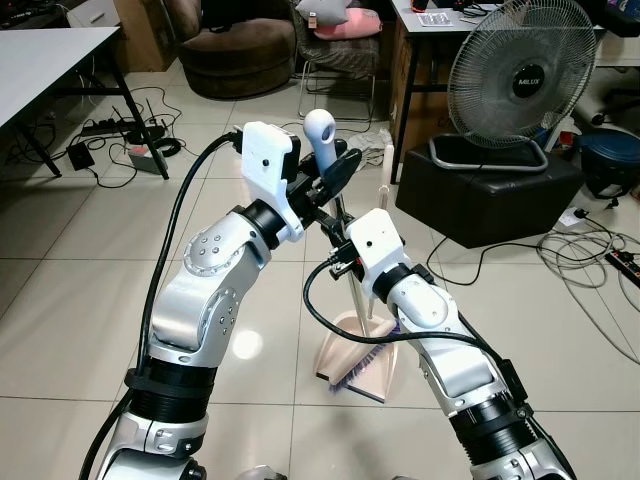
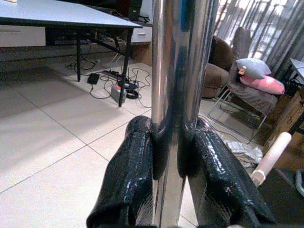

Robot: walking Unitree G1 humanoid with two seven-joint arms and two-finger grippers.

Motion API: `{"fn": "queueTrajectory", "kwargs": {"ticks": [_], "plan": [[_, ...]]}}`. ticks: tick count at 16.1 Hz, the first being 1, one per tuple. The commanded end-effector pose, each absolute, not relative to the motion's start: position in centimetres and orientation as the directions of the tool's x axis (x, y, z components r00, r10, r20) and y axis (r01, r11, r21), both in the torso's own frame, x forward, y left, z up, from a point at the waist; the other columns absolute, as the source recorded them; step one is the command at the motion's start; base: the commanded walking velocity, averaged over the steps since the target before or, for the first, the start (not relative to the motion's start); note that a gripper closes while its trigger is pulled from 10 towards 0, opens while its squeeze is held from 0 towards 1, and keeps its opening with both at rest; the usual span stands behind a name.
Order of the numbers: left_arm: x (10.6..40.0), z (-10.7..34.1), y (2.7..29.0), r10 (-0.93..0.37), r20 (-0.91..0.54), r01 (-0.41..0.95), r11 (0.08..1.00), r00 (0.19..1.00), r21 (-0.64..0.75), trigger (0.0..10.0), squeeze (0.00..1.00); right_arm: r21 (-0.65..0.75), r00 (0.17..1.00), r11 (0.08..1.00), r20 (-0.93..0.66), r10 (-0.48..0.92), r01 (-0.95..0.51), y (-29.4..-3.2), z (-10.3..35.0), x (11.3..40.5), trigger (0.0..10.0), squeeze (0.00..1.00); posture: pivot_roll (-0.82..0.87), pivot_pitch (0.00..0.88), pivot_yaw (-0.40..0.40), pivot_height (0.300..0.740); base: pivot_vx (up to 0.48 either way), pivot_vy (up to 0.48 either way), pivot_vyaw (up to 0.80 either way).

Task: Sweep floor

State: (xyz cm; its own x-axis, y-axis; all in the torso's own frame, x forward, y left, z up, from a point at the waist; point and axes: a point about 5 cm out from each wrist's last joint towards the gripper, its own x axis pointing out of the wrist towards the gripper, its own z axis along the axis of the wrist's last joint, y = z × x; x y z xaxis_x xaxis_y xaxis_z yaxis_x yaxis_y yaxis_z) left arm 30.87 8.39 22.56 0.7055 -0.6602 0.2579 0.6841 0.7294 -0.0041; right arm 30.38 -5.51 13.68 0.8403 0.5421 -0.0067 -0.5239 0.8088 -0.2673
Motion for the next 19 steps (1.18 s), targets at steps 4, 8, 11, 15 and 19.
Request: {"fn": "queueTrajectory", "kwargs": {"ticks": [4, 8, 11, 15, 19], "plan": [[31.8, 23.1, 9.9, -0.584, 0.269, 0.603, 0.797, 0.766, 0.015, 0.0, 0.0, -0.234, 0.799, 0.783, 0.035, 0.6, -0.577, -5.2, 14.3, 30.2, 10.0, 1.0, -0.06, 0.0, 0.027, 0.74, 0.0, 0.0, 0.0], [32.4, 23.1, 10.3, -0.551, 0.259, 0.562, 0.826, 0.793, 0.036, 0.0, 0.0, -0.19, 0.762, 0.752, 0.031, 0.647, -0.631, -5.7, 14.1, 29.7, 10.0, 1.0, -0.05, 0.008, 0.026, 0.74, 0.0, 0.0, 0.0], [32.8, 22.9, 10.8, -0.525, 0.247, 0.529, 0.847, 0.814, 0.057, 0.0, 0.0, -0.185, 0.765, 0.754, 0.018, 0.644, -0.63, -6.5, 13.9, 29.7, 10.0, 1.0, -0.06, 0.014, 0.023, 0.74, 0.0, 0.0, 0.0], [34.1, 21.7, 12.6, -0.434, 0.181, 0.402, 0.896, 0.882, 0.19, 0.0, 0.0, -0.214, 0.784, 0.76, -0.046, 0.62, -0.614, -8.5, 13.3, 29.2, 10.0, 0.41, -0.06, 0.016, 0.022, 0.74, 0.0, 0.0, 0.0], [35.6, 19.1, 15.9, -0.256, 0.097, 0.229, 0.947, 0.962, 0.227, 0.0, 0.0, -0.118, 0.811, 0.805, -0.019, 0.584, -0.582, -11.5, 14.6, 27.7, 10.0, 0.0, -0.07, 0.024, 0.034, 0.74, 0.0, 0.0, 0.0]]}}
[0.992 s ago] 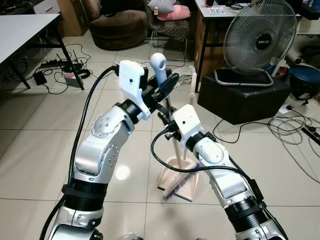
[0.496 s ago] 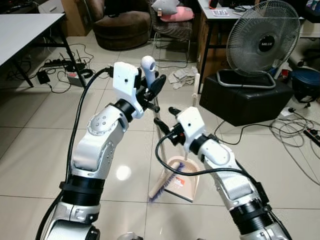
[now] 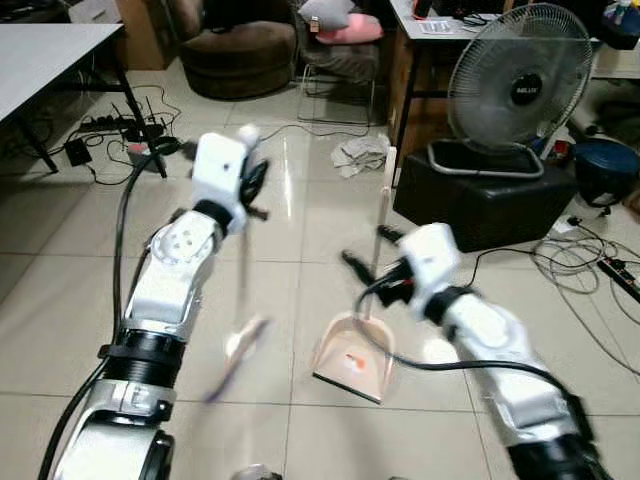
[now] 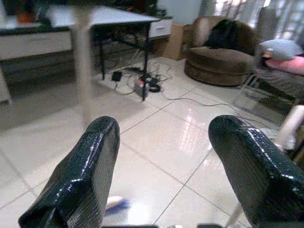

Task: Sweep floor

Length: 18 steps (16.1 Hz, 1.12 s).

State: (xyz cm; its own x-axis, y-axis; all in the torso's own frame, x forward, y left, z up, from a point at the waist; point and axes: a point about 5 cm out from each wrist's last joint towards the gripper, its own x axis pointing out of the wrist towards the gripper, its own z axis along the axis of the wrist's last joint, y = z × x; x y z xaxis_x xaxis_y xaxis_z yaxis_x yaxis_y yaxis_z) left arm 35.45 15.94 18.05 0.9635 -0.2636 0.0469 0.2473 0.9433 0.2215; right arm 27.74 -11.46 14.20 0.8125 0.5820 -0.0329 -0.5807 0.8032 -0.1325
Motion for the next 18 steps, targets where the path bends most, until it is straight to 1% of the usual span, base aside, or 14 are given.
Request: {"fn": "queueTrajectory", "kwargs": {"ticks": [1, 2, 3, 4, 5, 6, 7, 8, 9, 10, 11, 14, 18], "plan": [[35.6, 18.3, 16.3, -0.245, 0.07, 0.222, 0.944, 0.967, 0.244, 0.0, 0.0, -0.122, 0.84, 0.832, -0.027, 0.542, -0.541, -12.4, 14.6, 27.7, 10.0, 0.0, -0.08, 0.027, 0.04, 0.74, 0.0, 0.0, 0.0], [35.1, 17.3, 16.2, -0.261, 0.045, 0.245, 0.942, 0.964, 0.231, 4.8, 0.0, -0.143, 0.879, 0.868, -0.046, 0.475, -0.477, -13.3, 14.3, 27.9, 10.0, 0.0, -0.08, 0.028, 0.045, 0.74, 0.0, 0.0, 0.0], [34.7, 16.5, 16.1, -0.258, 0.031, 0.249, 0.953, 0.966, 0.173, 10.0, 0.0, -0.164, 0.917, 0.903, -0.068, 0.392, -0.398, -13.9, 13.8, 28.4, 10.0, 0.0, -0.08, 0.029, 0.051, 0.74, 0.0, 0.0, 0.0], [34.3, 15.8, 16.2, -0.238, 0.022, 0.233, 0.963, 0.971, 0.133, 10.0, 0.0, -0.171, 0.949, 0.934, -0.091, 0.302, -0.313, -14.3, 13.3, 28.9, 10.0, 0.0, -0.08, 0.029, 0.053, 0.74, 0.0, 0.0, 0.0], [33.7, 15.3, 16.2, -0.231, 0.033, 0.224, 0.965, 0.972, 0.135, 10.0, 0.0, -0.166, 0.966, 0.953, -0.084, 0.243, -0.255, -14.4, 13.2, 29.1, 10.0, 0.0, -0.07, 0.034, 0.047, 0.74, 0.0, 0.0, 0.0], [33.2, 15.0, 16.3, -0.222, 0.042, 0.214, 0.966, 0.974, 0.144, 10.0, 0.0, -0.171, 0.977, 0.963, -0.081, 0.198, -0.209, -14.5, 13.0, 29.2, 10.0, 0.0, -0.07, 0.039, 0.038, 0.74, 0.0, 0.0, 0.0], [32.7, 14.8, 16.4, -0.2, 0.045, 0.192, 0.971, 0.979, 0.141, 10.0, 0.0, -0.213, 0.984, 0.962, -0.075, 0.16, -0.173, -14.4, 12.9, 29.2, 10.0, 0.0, -0.06, 0.044, 0.03, 0.74, 0.0, 0.0, 0.0], [32.4, 14.7, 16.5, -0.19, 0.05, 0.181, 0.972, 0.981, 0.148, 10.0, 0.0, -0.224, 0.987, 0.962, -0.075, 0.145, -0.159, -14.3, 12.7, 29.2, 10.0, 0.0, -0.06, 0.048, 0.027, 0.74, 0.0, 0.0, 0.0], [32.1, 14.8, 16.5, -0.19, 0.054, 0.179, 0.971, 0.98, 0.16, 10.0, 0.0, -0.223, 0.987, 0.963, -0.072, 0.14, -0.153, -14.0, 12.7, 29.3, 10.0, 0.0, -0.05, 0.048, 0.028, 0.74, 0.0, 0.0, 0.0], [31.9, 15.0, 16.2, -0.191, 0.064, 0.18, 0.971, 0.979, 0.155, 10.0, 0.0, -0.239, 0.988, 0.959, -0.065, 0.143, -0.154, -13.8, 12.7, 29.5, 10.0, 0.0, -0.05, 0.051, 0.032, 0.74, 0.0, -0.356, 0.0], [31.8, 15.2, 15.9, -0.207, 0.069, 0.192, 0.965, 0.976, 0.179, 10.0, 0.0, -0.229, 0.988, 0.961, -0.06, 0.144, -0.154, -13.7, 12.7, 29.5, 10.0, 0.0, -0.05, 0.052, 0.034, 0.74, 0.0, -0.42, 0.55], [31.7, 15.8, 15.3, -0.237, 0.079, 0.216, 0.953, 0.968, 0.213, 10.0, 0.0, -0.231, 0.986, 0.958, -0.053, 0.16, -0.168, -13.3, 12.6, 29.2, 10.0, 0.0, -0.06, 0.057, 0.044, 0.74, 0.0, -0.453, 0.8], [31.8, 16.3, 14.8, -0.241, 0.094, 0.214, 0.949, 0.966, 0.231, 10.0, 0.0, -0.237, 0.982, 0.953, -0.055, 0.18, -0.188, -12.9, 12.4, 29.2, 10.0, 0.0, -0.06, 0.062, 0.051, 0.74, 0.0, -0.453, 0.8]]}}
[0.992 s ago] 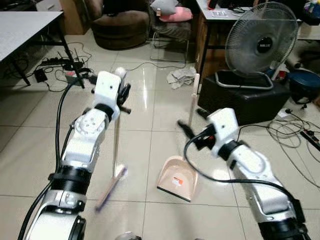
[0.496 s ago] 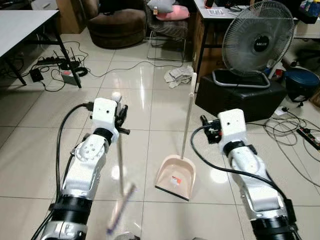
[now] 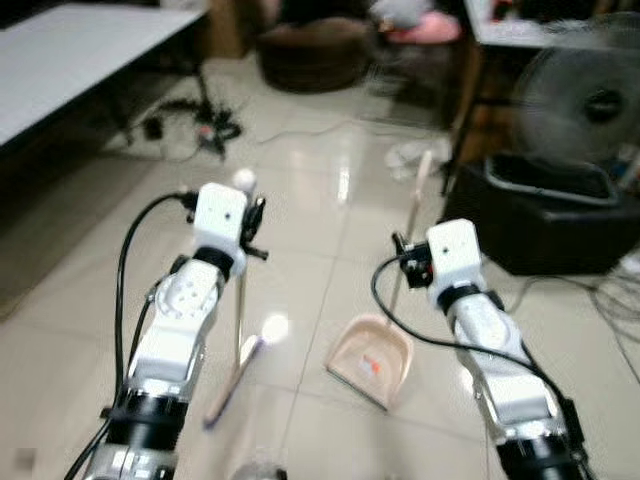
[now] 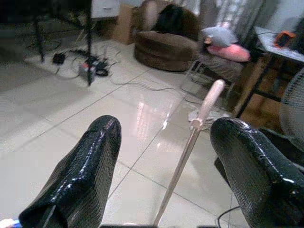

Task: Sweep floor

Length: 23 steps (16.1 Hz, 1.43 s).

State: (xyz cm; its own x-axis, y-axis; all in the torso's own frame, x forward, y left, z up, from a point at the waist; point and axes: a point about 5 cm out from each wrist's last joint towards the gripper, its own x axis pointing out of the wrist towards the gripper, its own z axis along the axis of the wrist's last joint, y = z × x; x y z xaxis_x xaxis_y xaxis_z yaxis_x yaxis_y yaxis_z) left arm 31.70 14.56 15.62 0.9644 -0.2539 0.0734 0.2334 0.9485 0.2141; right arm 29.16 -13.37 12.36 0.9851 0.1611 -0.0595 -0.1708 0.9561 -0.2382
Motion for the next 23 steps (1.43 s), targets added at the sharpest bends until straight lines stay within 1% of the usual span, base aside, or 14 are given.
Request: {"fn": "queueTrajectory", "kwargs": {"ticks": [1, 6, 11, 12, 13, 14, 16, 17, 18, 19, 20, 21, 22, 23], "plan": [[31.76, 16.29, 14.76, -0.24, 0.094, 0.214, 0.95, 0.966, 0.23, 10.0, 0.0, -0.239, 0.981, 0.952, -0.055, 0.184, -0.192, -12.82, 12.4, 29.15, 10.0, 0.0, -0.06, 0.062, 0.051, 0.74, 0.0, -0.45, 0.8], [31.61, 16.16, 14.65, -0.232, 0.089, 0.206, 0.951, 0.969, 0.233, 10.0, 0.0, -0.246, 0.975, 0.944, -0.053, 0.214, -0.22, -12.51, 12.36, 29.09, 10.0, 0.0, -0.07, 0.053, 0.044, 0.74, 0.0, -0.452, 0.8], [31.58, 16.17, 14.33, -0.231, 0.094, 0.206, 0.954, 0.968, 0.218, 10.0, 0.0, -0.245, 0.976, 0.945, -0.039, 0.212, -0.215, -12.56, 12.62, 29.35, 10.0, 0.0, -0.07, 0.036, 0.04, 0.74, 0.0, -0.436, 0.8], [31.54, 16.19, 14.27, -0.235, 0.095, 0.211, 0.954, 0.967, 0.212, 9.5, 0.0, -0.241, 0.977, 0.947, -0.036, 0.212, -0.214, -12.58, 12.65, 29.38, 10.0, 0.0, -0.07, 0.031, 0.039, 0.74, 0.0, -0.345, 0.8], [31.52, 16.19, 14.25, -0.236, 0.095, 0.212, 0.954, 0.967, 0.211, 9.5, 0.0, -0.239, 0.977, 0.947, -0.035, 0.212, -0.214, -12.58, 12.65, 29.39, 10.0, 0.0, -0.07, 0.03, 0.038, 0.74, 0.0, -0.345, 0.8], [31.49, 16.28, 14.26, -0.239, 0.099, 0.215, 0.954, 0.966, 0.207, 3.6, 0.0, -0.239, 0.976, 0.947, -0.034, 0.213, -0.215, -12.51, 12.64, 29.39, 10.0, 0.0, -0.07, 0.027, 0.036, 0.74, 0.0, -0.289, 0.8], [31.44, 16.35, 14.25, -0.24, 0.102, 0.216, 0.955, 0.965, 0.204, 0.7, 0.0, -0.24, 0.976, 0.946, -0.033, 0.215, -0.216, -12.38, 12.62, 29.37, 10.0, 0.0, -0.07, 0.024, 0.036, 0.74, 0.0, -0.259, 0.8], [31.41, 16.34, 14.25, -0.24, 0.103, 0.216, 0.955, 0.965, 0.205, 0.0, 0.0, -0.238, 0.975, 0.946, -0.03, 0.218, -0.219, -12.33, 12.65, 29.38, 10.0, 0.0, -0.06, 0.024, 0.035, 0.74, 0.0, 0.0, 0.8], [31.38, 16.35, 14.23, -0.241, 0.104, 0.216, 0.955, 0.965, 0.206, 0.0, 0.0, -0.235, 0.975, 0.946, -0.025, 0.222, -0.222, -12.3, 12.7, 29.38, 5.5, 0.0, -0.06, 0.024, 0.035, 0.74, 0.0, 0.0, 0.8], [31.38, 16.36, 14.23, -0.24, 0.105, 0.215, 0.955, 0.965, 0.205, 0.0, 0.0, -0.232, 0.974, 0.947, -0.023, 0.223, -0.223, -12.3, 12.72, 29.39, 5.5, 0.0, -0.06, 0.024, 0.035, 0.74, 0.0, 0.0, 0.8], [31.42, 16.39, 14.29, -0.234, 0.106, 0.208, 0.956, 0.966, 0.206, 0.0, 0.0, -0.231, 0.974, 0.947, -0.018, 0.226, -0.224, -12.28, 12.81, 29.43, 2.2, 0.0, -0.06, 0.027, 0.035, 0.74, 0.0, 0.0, 0.8], [31.43, 16.41, 14.36, -0.227, 0.106, 0.202, 0.957, 0.968, 0.206, 6.3, 0.0, -0.236, 0.973, 0.945, -0.017, 0.231, -0.228, -12.21, 12.88, 29.46, 6.0, 0.0, -0.06, 0.029, 0.034, 0.74, 0.0, 0.0, 0.8], [31.43, 16.41, 14.41, -0.222, 0.103, 0.198, 0.958, 0.97, 0.208, 6.3, 0.0, -0.241, 0.973, 0.943, -0.019, 0.232, -0.229, -12.18, 12.89, 29.49, 10.0, 0.0, -0.06, 0.031, 0.034, 0.74, 0.0, 0.0, 0.8], [31.44, 16.39, 14.47, -0.216, 0.1, 0.192, 0.959, 0.971, 0.211, 10.0, 0.0, -0.251, 0.97, 0.938, -0.023, 0.242, -0.24, -12.05, 12.87, 29.51, 10.0, 0.0, -0.06, 0.036, 0.033, 0.74, 0.0, -0.352, 0.8]]}}
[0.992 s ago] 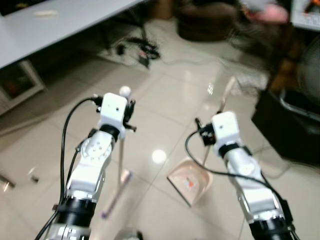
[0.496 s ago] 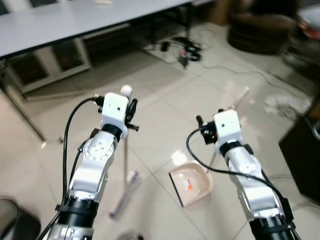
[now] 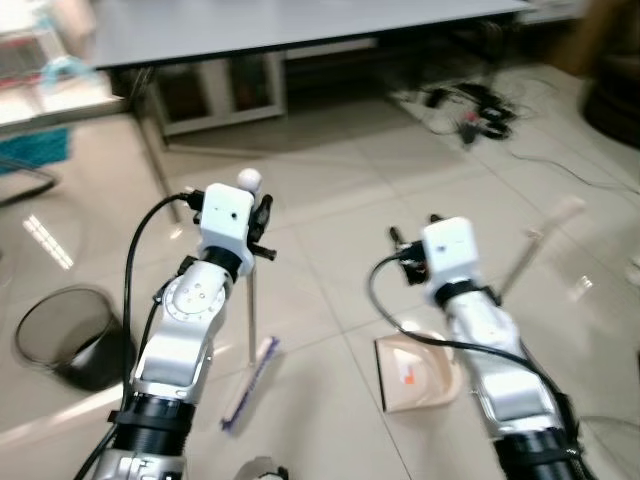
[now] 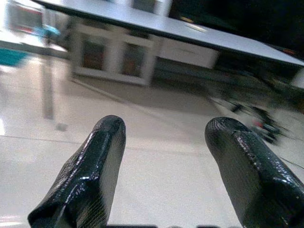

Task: Sweep floor

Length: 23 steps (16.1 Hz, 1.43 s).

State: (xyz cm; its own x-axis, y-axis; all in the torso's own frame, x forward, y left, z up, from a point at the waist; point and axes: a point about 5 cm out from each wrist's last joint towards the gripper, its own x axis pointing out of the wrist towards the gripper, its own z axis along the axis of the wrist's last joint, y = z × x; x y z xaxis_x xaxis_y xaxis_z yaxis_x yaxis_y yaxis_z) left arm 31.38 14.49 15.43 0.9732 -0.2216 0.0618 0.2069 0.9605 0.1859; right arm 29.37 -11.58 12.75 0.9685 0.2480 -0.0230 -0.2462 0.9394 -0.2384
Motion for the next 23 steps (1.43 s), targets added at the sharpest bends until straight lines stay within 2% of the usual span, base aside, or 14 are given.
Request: {"fn": "queueTrajectory", "kwargs": {"ticks": [1, 10, 11, 14, 17, 18, 20, 23], "plan": [[31.5, 16.4, 14.6, -0.206, 0.102, 0.182, 0.961, 0.973, 0.206, 10.0, 0.0, -0.257, 0.97, 0.936, -0.021, 0.243, -0.241, -12.0, 12.9, 29.5, 10.0, 0.0, -0.06, 0.039, 0.033, 0.74, 0.0, -0.368, 0.8], [31.7, 16.5, 14.8, -0.181, 0.104, 0.156, 0.964, 0.978, 0.213, 10.0, 0.0, -0.257, 0.972, 0.939, -0.018, 0.233, -0.229, -12.3, 13.0, 29.7, 10.0, 0.0, -0.07, 0.054, 0.037, 0.74, 0.0, -0.411, 0.79], [31.7, 16.5, 14.8, -0.18, 0.103, 0.155, 0.964, 0.978, 0.214, 10.0, 0.0, -0.196, 0.979, 0.959, -0.026, 0.202, -0.203, -12.7, 12.9, 29.8, 10.0, 0.0, -0.07, 0.056, 0.037, 0.74, 0.0, -0.442, 0.0], [31.7, 16.5, 14.7, -0.182, 0.102, 0.157, 0.964, 0.978, 0.216, 10.0, 0.0, -0.15, 0.989, 0.979, -0.062, 0.133, -0.14, -13.4, 12.4, 29.8, 10.0, 0.0, -0.07, 0.06, 0.039, 0.74, 0.0, -0.441, 0.0], [31.8, 16.4, 14.8, -0.186, 0.1, 0.16, 0.962, 0.978, 0.221, 10.0, 0.0, -0.159, 0.995, 0.985, -0.079, 0.054, -0.066, -14.4, 12.0, 29.7, 10.0, 0.0, -0.07, 0.061, 0.041, 0.74, 0.0, -0.442, 0.0], [31.8, 16.3, 14.8, -0.188, 0.097, 0.161, 0.96, 0.977, 0.229, 10.0, 0.0, -0.199, 0.995, 0.98, -0.102, -0.014, -0.007, -15.5, 11.4, 29.6, 10.0, 0.0, -0.07, 0.062, 0.042, 0.74, 0.0, -0.446, 0.0], [31.9, 16.1, 15.1, -0.184, 0.091, 0.159, 0.959, 0.979, 0.233, 10.0, 0.0, -0.235, 0.995, 0.971, -0.099, 0.016, -0.039, -16.1, 10.8, 28.6, 10.0, 0.0, -0.07, 0.062, 0.042, 0.74, 0.0, -0.442, 0.0], [31.8, 15.7, 15.7, -0.176, 0.083, 0.152, 0.96, 0.981, 0.236, 10.0, 0.0, -0.149, 0.995, 0.989, -0.098, -0.018, 0.004, -17.0, 10.0, 27.4, 10.0, 0.0, -0.08, 0.065, 0.045, 0.74, 0.0, -0.433, 0.0]]}}
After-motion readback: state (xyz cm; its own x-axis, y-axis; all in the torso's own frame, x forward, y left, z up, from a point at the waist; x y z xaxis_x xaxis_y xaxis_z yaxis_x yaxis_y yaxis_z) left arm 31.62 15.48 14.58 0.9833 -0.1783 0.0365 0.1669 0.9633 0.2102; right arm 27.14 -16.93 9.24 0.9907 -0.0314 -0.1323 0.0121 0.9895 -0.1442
